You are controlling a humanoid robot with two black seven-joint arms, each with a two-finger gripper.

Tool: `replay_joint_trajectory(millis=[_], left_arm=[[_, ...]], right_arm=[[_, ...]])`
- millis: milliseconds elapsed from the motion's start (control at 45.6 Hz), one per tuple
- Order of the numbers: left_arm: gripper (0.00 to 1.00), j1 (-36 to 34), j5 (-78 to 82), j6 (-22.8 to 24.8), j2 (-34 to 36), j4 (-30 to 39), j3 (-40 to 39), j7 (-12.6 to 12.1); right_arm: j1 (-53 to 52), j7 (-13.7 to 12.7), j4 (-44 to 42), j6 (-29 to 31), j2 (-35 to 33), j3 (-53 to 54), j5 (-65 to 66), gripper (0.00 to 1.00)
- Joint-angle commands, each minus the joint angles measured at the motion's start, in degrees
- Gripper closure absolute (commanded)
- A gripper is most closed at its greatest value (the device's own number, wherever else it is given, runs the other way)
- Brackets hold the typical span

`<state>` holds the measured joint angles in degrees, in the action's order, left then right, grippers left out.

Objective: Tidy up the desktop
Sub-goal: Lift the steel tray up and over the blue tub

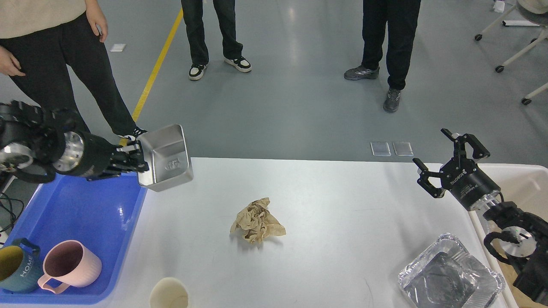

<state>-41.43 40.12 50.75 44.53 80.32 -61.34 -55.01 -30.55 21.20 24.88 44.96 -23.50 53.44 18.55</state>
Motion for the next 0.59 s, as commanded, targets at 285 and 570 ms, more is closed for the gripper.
replay_joint_trajectory(millis=[285,570], left_arm=[[1.0,-6.47,-14.72,4.25,19.63,-0.78,0.52,0.01],[1.0,-3.57,-4.82,4.25,13.58,-20.24,-1.4,0.01]], right_arm=[[-0.13,-0.02,-0.01,-0.31,0.39,0.0,1.31,0.0],[-0.3,-0.02,-0.01,-0.31,0.47,0.09,1.4,0.0]])
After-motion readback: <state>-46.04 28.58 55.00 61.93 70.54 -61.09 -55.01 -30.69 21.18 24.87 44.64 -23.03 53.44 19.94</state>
